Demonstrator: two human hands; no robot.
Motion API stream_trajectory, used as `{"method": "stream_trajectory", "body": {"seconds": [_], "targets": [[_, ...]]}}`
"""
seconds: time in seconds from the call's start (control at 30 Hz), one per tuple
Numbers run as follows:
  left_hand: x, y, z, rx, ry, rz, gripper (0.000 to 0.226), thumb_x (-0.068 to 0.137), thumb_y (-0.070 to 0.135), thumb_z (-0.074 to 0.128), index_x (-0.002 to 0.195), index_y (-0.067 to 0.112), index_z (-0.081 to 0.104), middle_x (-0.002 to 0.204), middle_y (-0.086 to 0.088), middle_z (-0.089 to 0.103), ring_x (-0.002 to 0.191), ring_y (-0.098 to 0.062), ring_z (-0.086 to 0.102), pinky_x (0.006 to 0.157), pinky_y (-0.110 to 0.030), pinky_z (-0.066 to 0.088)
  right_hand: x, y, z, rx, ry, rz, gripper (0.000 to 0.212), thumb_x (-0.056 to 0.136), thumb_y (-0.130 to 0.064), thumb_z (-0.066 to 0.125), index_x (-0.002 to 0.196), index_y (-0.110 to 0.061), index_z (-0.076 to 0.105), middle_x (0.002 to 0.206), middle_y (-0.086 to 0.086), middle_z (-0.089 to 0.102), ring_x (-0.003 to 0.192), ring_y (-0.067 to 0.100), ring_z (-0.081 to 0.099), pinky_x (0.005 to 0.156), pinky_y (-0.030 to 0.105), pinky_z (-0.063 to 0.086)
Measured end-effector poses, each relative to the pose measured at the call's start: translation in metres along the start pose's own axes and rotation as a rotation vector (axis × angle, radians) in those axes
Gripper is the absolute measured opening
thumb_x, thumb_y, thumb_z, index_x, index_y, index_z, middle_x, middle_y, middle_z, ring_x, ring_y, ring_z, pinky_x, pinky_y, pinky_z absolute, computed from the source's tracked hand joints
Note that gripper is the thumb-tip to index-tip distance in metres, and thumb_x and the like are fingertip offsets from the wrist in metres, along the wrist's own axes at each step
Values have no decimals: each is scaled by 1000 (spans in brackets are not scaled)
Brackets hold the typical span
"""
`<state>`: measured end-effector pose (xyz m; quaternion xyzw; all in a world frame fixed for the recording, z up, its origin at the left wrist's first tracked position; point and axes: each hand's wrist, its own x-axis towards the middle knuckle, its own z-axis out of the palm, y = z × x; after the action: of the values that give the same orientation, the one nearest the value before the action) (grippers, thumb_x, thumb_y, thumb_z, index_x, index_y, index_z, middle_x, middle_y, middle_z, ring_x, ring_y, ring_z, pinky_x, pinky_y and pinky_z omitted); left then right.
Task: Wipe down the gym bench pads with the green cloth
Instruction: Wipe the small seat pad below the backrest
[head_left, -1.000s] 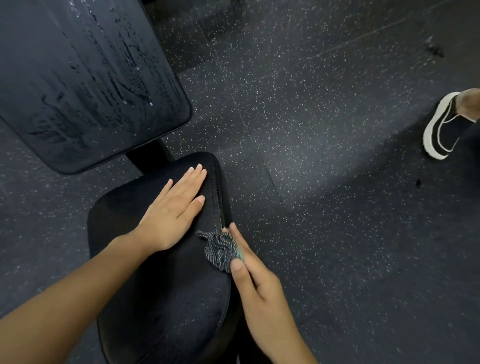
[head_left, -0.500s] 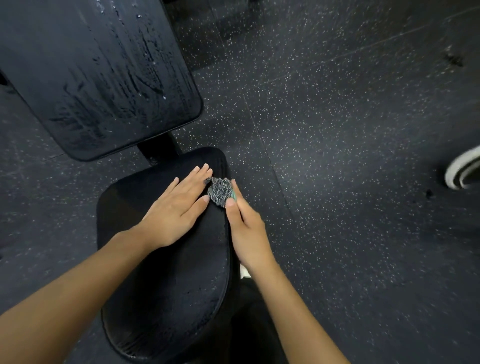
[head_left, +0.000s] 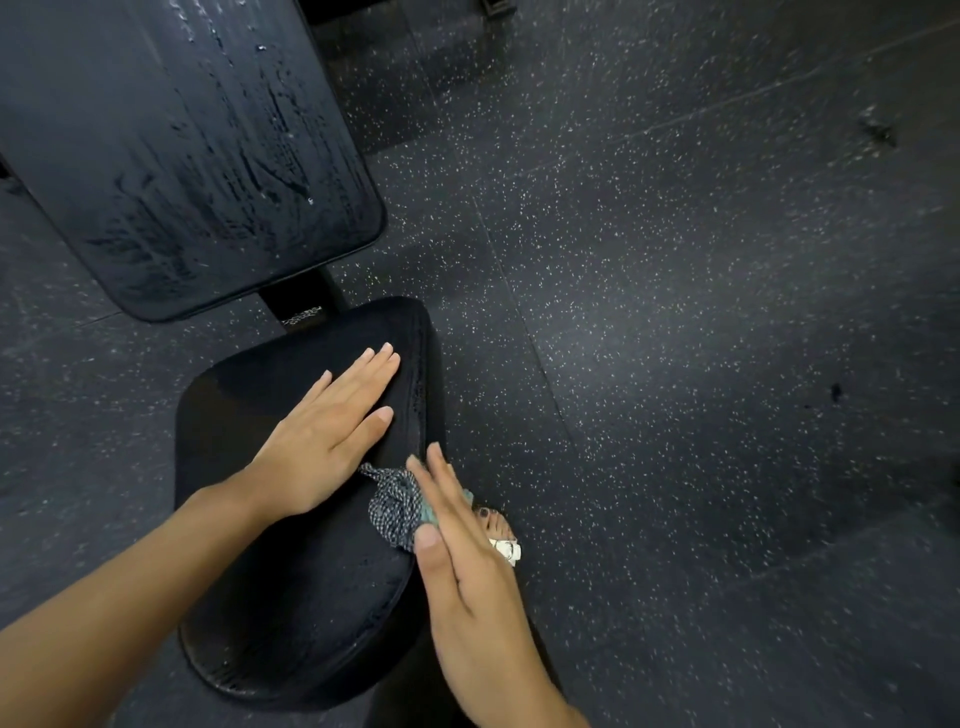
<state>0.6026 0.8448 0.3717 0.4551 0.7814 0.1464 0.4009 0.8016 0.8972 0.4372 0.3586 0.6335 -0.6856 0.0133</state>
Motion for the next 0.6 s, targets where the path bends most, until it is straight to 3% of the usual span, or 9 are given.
{"method": "stream_trajectory", "body": {"seconds": [0.13,0.27,0.4,0.53,0.6], "targets": [[0,1,-1,-25,-3,-13,69,86,66,12,150,42,7,156,34,-1,143,17,-7,120,-18,-6,18,-2,-5,5,-6,33,42,101,-40,27,143,-47,25,147,-43,11,138,-21,4,93,-10,-4],[0,0,0,-25,-3,-21,65,87,66,12,149,45,8,157,34,1,144,16,-5,122,-22,-4,47,4,-6,71,42,40,39,106,-30,32,143,-42,31,147,-39,17,142,-14,12,114,7,8],[1,0,0,-23,-5,-30,67,87,66,12,150,45,9,156,35,1,144,17,-5,122,-22,-4,56,4,-5,94,79,49,37,106,-28,36,132,-53,30,152,-29,22,143,-10,16,120,19,14],[1,-1,0,-21,-11,-23,72,86,67,11,153,40,10,156,34,0,144,17,-6,120,-20,-5,30,0,-2,9,68,22,39,106,-30,33,141,-48,30,151,-36,17,140,-18,10,104,-3,4],[1,-1,-1,-20,-15,-18,72,85,67,12,152,41,8,157,33,0,143,17,-7,119,-18,-7,12,-2,2,-23,69,26,41,106,-34,30,144,-47,26,150,-40,12,138,-22,4,96,-8,-2]]}}
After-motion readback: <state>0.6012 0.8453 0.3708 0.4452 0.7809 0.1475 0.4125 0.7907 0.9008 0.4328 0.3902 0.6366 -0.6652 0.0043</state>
